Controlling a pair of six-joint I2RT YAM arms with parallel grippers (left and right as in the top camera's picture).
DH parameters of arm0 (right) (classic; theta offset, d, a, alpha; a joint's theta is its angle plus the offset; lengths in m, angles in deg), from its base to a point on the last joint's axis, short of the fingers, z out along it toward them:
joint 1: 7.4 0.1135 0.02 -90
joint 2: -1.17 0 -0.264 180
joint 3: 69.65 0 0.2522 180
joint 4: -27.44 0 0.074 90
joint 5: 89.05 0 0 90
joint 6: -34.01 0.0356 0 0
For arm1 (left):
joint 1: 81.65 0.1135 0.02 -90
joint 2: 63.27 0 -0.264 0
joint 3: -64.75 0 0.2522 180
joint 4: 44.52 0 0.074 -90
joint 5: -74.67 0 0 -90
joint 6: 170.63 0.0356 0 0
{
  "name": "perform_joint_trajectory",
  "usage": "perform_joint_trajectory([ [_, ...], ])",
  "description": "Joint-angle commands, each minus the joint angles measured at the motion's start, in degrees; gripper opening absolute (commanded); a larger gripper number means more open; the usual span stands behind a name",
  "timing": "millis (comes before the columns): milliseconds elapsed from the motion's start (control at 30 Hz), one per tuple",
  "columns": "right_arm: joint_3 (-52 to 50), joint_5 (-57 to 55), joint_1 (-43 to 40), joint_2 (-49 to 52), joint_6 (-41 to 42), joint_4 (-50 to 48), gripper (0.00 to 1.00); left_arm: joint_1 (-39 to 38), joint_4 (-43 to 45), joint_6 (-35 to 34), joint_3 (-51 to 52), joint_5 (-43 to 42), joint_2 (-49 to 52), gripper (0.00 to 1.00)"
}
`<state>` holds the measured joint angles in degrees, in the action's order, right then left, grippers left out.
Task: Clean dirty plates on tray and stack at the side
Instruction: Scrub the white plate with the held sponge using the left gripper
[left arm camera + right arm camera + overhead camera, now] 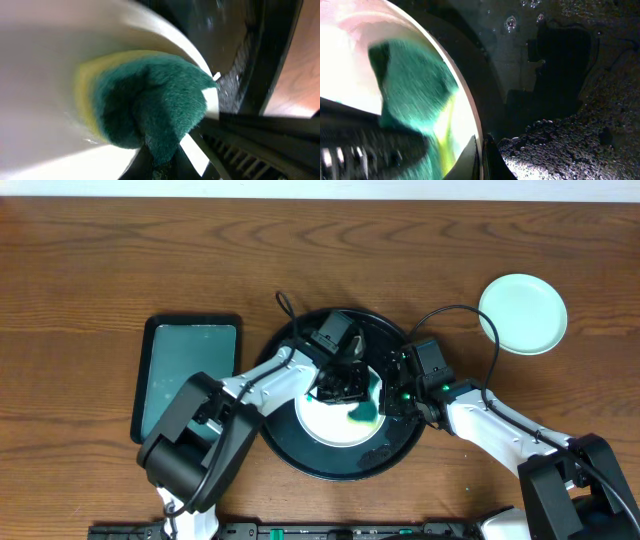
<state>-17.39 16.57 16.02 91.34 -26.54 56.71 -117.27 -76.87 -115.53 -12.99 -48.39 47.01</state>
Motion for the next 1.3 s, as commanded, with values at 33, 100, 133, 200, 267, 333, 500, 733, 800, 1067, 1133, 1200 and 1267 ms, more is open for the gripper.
perform_joint_trajectory([
  [33,0.2,1.4,0.5,0.8,-0.8,0.3,0.01,6.9,1.7,1.4,0.4,14.9,1.8,0.07],
  [100,0.2,1.4,0.5,0.8,-0.8,0.3,0.02,9.7,1.0,1.9,0.4,17.9,1.8,0.07],
  [133,0.2,1.4,0.5,0.8,-0.8,0.3,0.02,11.2,0.3,2.2,0.4,19.5,1.8,0.07],
  [200,0.2,1.4,0.5,0.8,-0.8,0.3,0.02,13.9,-1.4,3.8,0.4,22.2,1.8,0.07],
  [267,0.2,1.4,0.5,0.8,-0.8,0.3,0.02,16.5,-4.0,5.1,0.4,24.6,1.8,0.07],
  [333,0.2,1.4,0.5,0.8,-0.8,0.3,0.02,18.8,-7.6,6.2,0.4,27.8,1.8,0.07],
  [500,0.2,1.4,0.5,0.8,-0.8,0.2,0.02,21.6,-15.6,7.3,0.4,33.1,1.8,0.07],
  [733,0.2,1.4,0.5,0.8,-0.8,0.2,0.02,19.2,-25.4,8.8,0.4,32.9,1.8,0.07],
  [800,0.2,1.4,0.5,0.8,-0.8,0.2,0.02,17.7,-28.5,9.8,0.4,31.5,1.8,0.07],
  [1067,0.2,1.4,0.5,0.8,-0.8,0.2,0.02,10.2,-35.5,22.1,0.4,15.9,1.8,0.07],
  [1133,0.2,1.4,0.5,0.8,-0.8,0.2,0.02,8.3,-34.8,24.6,0.4,10.9,1.8,0.07],
  [1200,0.2,1.4,0.5,0.8,-0.8,0.2,0.02,6.4,-33.7,25.1,0.4,8.0,1.8,0.07],
  [1267,0.2,1.4,0.5,0.8,-0.8,0.2,0.01,4.5,-32.0,25.0,0.4,5.9,1.8,0.07],
])
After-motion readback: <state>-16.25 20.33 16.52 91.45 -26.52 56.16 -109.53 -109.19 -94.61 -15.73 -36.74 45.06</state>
